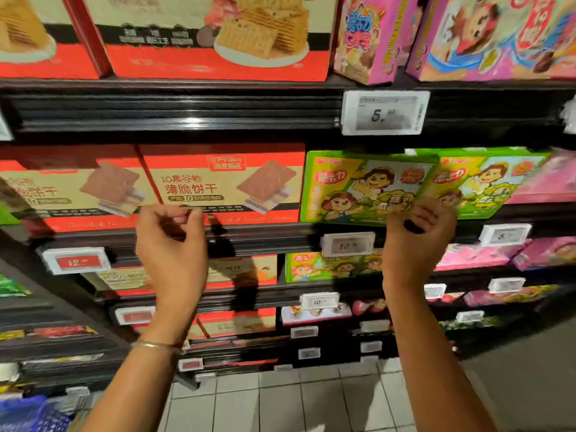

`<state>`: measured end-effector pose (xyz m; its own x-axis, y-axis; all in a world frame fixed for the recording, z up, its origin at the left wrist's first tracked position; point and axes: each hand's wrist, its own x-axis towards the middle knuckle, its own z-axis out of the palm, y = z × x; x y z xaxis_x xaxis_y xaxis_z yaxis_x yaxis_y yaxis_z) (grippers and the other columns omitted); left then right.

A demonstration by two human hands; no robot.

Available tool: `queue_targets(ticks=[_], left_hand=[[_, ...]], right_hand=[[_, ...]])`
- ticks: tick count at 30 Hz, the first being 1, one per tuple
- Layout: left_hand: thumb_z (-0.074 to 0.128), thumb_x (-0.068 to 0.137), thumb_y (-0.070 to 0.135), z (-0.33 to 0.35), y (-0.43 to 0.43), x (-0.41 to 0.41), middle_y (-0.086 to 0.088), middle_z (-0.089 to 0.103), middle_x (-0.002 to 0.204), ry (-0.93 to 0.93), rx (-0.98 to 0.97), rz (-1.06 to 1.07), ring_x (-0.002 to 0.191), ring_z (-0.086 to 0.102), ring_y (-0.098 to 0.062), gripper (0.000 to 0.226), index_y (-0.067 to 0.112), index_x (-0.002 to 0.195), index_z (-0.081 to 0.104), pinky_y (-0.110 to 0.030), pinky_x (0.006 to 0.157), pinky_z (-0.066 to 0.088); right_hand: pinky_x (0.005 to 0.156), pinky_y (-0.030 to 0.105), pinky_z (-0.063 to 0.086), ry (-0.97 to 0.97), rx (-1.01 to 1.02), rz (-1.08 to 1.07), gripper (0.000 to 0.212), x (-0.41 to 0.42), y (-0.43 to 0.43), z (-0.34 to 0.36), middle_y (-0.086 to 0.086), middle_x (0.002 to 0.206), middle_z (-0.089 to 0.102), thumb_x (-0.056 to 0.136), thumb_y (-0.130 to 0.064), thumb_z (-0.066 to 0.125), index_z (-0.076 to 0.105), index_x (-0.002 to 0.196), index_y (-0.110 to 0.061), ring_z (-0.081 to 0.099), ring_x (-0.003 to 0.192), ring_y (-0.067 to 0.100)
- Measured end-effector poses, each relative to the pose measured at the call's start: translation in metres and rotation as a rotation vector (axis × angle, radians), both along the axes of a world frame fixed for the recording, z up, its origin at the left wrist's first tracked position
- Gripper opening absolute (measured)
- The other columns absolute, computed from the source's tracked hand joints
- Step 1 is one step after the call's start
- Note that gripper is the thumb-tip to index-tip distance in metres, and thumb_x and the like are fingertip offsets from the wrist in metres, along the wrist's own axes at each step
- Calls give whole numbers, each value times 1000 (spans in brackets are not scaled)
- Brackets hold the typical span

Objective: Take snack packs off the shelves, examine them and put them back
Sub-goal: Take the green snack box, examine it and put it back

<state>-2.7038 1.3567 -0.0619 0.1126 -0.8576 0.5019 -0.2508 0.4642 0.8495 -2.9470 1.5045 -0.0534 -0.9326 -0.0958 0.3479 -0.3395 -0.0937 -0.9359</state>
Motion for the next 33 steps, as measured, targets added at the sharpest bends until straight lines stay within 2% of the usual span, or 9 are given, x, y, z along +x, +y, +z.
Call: queue_targets(ticks=[3,6,9,13,16,23,25,28,33], left_hand=[[71,95,15,3,39,-47,1,65,98,-62,-65,-214,92,65,-16,15,19,107,62,-38,86,54],[70,94,20,7,64,-88,-4,67,111,-102,-95,-315,104,66,-21,23,16,117,64,-37,93,53],[70,93,22,8,79,-112,-4,63,120,-64,-46,-339,112,65,-21,34,17,126,60,-40,97,54],[70,92,29,6,91,-127,-6,60,131,-7,65,-320,118,63,-15,52,14,139,53,-36,100,54],[70,91,34,9,96,-133,-8,61,134,49,153,-320,122,63,-16,62,12,145,49,-37,104,53],[70,81,27,21,96,-135,-7,68,124,251,306,-328,110,66,-16,54,12,132,62,-34,95,54],[67,82,18,27,100,-132,-7,69,122,284,258,-321,105,66,-10,49,13,130,64,-32,94,53],[62,87,5,34,102,-122,-15,67,130,201,117,-312,114,64,-18,47,8,134,63,-44,101,54],[66,95,3,28,112,-103,-15,67,127,265,98,-434,120,65,-26,37,7,129,52,-38,97,55]], right_hand=[[89,19,55,-25,4,49,45,-19,5,0,10,127,62,89,-8,77,57,129,-8,62,111,16],[94,32,57,-6,29,126,42,-25,5,-1,7,126,63,92,-9,73,58,131,-11,61,113,13],[93,35,56,40,50,182,45,-29,9,-5,9,127,61,92,-22,73,57,132,-12,60,109,10],[87,21,51,133,31,239,52,-35,19,-9,0,120,56,90,-43,67,60,130,-10,59,102,-1],[89,30,54,144,6,323,42,-38,24,-12,-10,122,52,90,-42,69,61,126,-24,60,109,7],[101,39,56,48,-75,383,34,-45,26,-5,-1,125,71,89,-26,73,65,122,-24,66,119,9],[102,43,56,48,-113,390,34,-47,28,-1,4,124,72,91,-19,72,65,124,-18,68,118,14],[103,48,56,13,-143,397,46,-49,32,1,14,128,69,90,-20,73,61,131,-4,66,122,26],[83,28,59,107,-226,535,37,-49,43,-3,0,111,76,88,-25,74,65,121,-12,73,104,17]])
